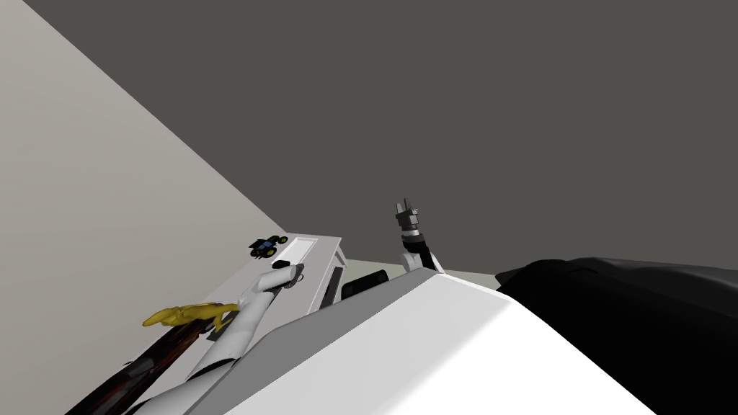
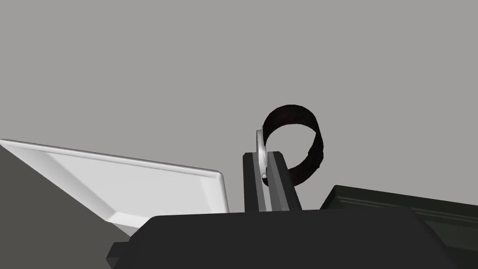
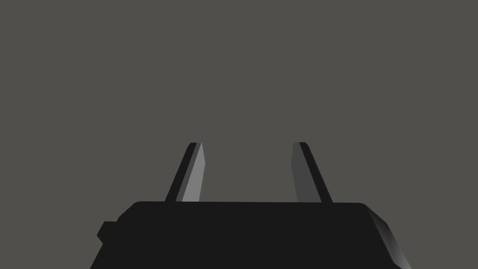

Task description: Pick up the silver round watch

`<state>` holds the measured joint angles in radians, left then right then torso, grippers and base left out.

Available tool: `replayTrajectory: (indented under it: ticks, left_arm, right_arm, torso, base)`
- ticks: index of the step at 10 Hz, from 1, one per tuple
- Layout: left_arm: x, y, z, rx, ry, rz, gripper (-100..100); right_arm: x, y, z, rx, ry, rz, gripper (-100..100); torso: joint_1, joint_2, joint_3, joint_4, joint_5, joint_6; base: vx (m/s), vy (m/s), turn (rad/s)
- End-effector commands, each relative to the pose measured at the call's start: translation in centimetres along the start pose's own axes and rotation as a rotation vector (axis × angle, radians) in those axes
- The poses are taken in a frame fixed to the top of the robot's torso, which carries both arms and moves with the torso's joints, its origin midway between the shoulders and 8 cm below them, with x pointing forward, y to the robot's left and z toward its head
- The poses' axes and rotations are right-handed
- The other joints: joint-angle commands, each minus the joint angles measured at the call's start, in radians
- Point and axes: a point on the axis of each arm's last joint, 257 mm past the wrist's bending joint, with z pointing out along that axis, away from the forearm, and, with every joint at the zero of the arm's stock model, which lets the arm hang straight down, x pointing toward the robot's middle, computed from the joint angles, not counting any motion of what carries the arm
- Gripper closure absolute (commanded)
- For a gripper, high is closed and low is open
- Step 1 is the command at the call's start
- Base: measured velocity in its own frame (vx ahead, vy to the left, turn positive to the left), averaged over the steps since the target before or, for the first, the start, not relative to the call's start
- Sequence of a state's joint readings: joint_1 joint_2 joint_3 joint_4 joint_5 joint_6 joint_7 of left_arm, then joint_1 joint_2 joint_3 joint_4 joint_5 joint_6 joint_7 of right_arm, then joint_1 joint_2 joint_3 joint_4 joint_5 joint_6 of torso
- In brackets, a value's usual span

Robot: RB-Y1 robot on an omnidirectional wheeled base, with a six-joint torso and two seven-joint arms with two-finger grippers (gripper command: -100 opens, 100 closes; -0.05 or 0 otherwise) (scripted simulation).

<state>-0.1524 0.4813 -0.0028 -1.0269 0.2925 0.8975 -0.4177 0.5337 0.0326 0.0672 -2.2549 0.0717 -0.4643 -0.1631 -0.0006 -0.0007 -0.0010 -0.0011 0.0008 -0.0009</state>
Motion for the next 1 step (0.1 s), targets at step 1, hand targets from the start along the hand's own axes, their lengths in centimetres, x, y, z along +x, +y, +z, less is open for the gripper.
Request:
replayTrajectory:
  ticks: [1]
  left_arm:
    - [0.00, 0.00, 0.00, 0.000, 0.000, 0.000, 0]
  right_arm:
    - [0.00, 0.00, 0.00, 0.000, 0.000, 0.000, 0]
  torso:
    - [0.000, 0.000, 0.000, 0.000, 0.000, 0.000]
  base:
    - [0.000, 0.000, 0.000]
